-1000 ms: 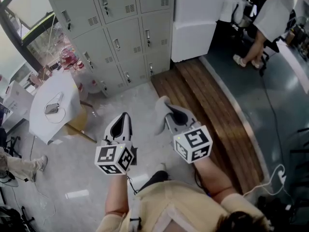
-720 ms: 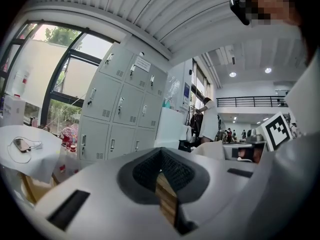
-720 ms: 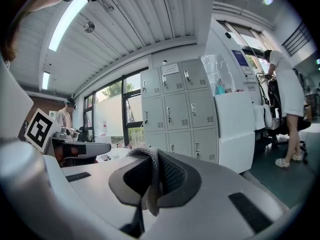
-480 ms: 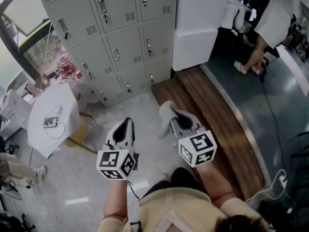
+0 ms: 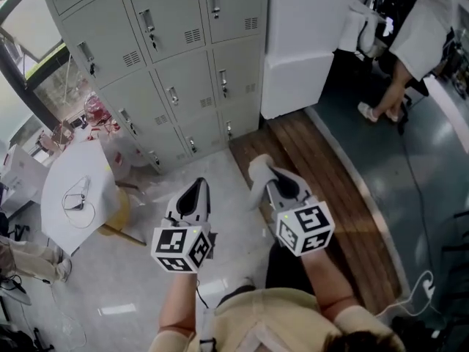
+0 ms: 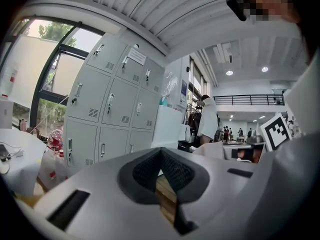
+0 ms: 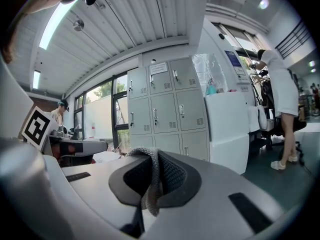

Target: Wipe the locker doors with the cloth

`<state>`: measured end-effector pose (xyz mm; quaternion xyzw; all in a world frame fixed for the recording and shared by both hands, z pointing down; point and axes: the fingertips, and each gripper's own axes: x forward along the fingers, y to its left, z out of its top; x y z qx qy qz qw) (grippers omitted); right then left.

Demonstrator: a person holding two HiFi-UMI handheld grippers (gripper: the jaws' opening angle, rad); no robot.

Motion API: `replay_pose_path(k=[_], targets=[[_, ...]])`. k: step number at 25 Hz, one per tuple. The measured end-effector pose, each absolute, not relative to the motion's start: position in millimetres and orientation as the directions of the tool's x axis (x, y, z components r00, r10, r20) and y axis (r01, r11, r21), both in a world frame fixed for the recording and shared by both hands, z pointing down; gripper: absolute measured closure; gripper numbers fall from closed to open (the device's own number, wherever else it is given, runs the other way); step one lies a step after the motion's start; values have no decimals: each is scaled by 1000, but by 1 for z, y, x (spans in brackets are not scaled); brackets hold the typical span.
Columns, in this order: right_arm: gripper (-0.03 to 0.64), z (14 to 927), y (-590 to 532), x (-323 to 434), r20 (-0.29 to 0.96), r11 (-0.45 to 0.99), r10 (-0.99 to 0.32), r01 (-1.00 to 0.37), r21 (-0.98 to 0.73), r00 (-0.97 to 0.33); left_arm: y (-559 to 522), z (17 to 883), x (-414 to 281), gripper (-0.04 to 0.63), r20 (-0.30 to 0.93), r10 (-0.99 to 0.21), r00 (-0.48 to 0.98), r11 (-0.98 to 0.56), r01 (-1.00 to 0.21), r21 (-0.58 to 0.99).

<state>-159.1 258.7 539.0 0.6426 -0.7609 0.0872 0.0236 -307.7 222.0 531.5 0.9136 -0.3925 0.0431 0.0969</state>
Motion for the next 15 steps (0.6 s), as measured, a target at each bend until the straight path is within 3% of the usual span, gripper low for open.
replay_pose_path(k=[15], targets=[[611, 466, 159, 16, 102, 311, -944, -950, -32, -313, 137, 487, -135, 607, 134, -808, 574, -543, -813, 209]])
